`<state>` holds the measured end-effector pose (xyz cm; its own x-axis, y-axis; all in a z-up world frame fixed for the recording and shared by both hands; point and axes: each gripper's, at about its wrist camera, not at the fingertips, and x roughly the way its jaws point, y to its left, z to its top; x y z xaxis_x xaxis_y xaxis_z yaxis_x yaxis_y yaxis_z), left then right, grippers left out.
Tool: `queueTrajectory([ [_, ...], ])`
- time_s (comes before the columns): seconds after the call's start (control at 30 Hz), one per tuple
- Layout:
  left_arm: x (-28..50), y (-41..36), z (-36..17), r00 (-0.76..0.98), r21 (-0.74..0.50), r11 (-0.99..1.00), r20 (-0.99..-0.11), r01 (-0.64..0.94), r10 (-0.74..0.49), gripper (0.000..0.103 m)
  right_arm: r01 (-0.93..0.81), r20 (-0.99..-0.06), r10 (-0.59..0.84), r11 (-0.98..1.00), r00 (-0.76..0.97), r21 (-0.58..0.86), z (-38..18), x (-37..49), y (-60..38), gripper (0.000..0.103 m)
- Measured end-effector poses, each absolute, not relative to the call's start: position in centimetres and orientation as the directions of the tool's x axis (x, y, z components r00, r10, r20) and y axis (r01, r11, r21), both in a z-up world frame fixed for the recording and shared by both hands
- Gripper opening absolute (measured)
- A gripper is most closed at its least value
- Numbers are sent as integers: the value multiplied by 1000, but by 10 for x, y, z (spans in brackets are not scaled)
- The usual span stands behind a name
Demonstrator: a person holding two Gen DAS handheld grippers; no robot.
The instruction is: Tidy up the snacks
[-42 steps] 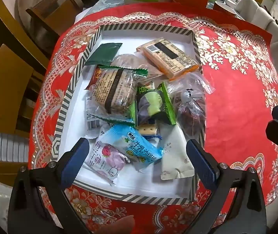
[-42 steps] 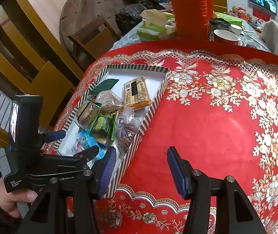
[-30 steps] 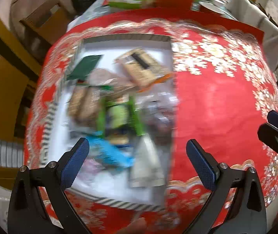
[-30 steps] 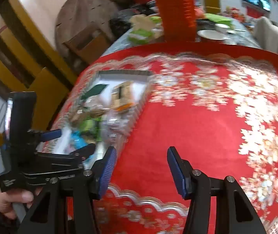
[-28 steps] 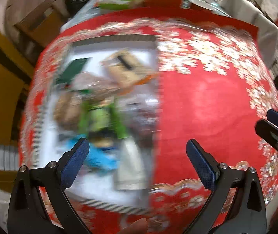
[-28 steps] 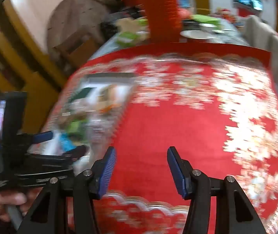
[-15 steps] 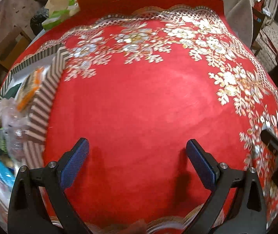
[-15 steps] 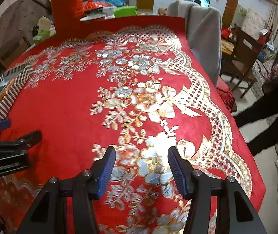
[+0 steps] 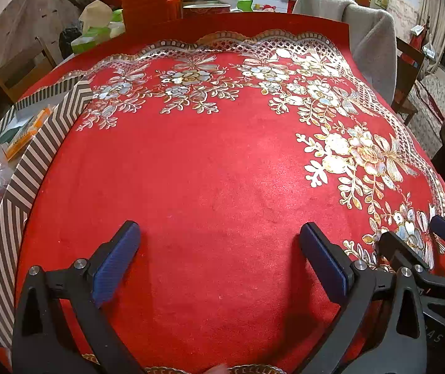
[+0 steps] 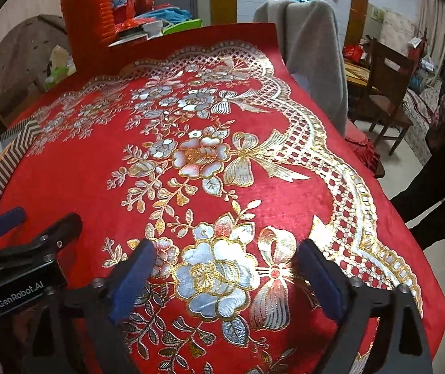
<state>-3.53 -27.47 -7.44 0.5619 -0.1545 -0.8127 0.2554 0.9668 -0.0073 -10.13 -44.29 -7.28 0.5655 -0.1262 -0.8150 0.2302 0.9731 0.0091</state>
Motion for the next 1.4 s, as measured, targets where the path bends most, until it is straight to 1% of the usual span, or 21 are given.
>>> queueTrajectory([
  [0.27,-37,-274,-75,561,-7,967,-813,253,-153,103,204,-817,-96,979,569,26,-74,-101,-443,102],
  [1.4,-36,-271,-76,562,-10,970,-814,242,-148,103,267,-818,-154,964,554,-1,-74,-104,-443,103],
])
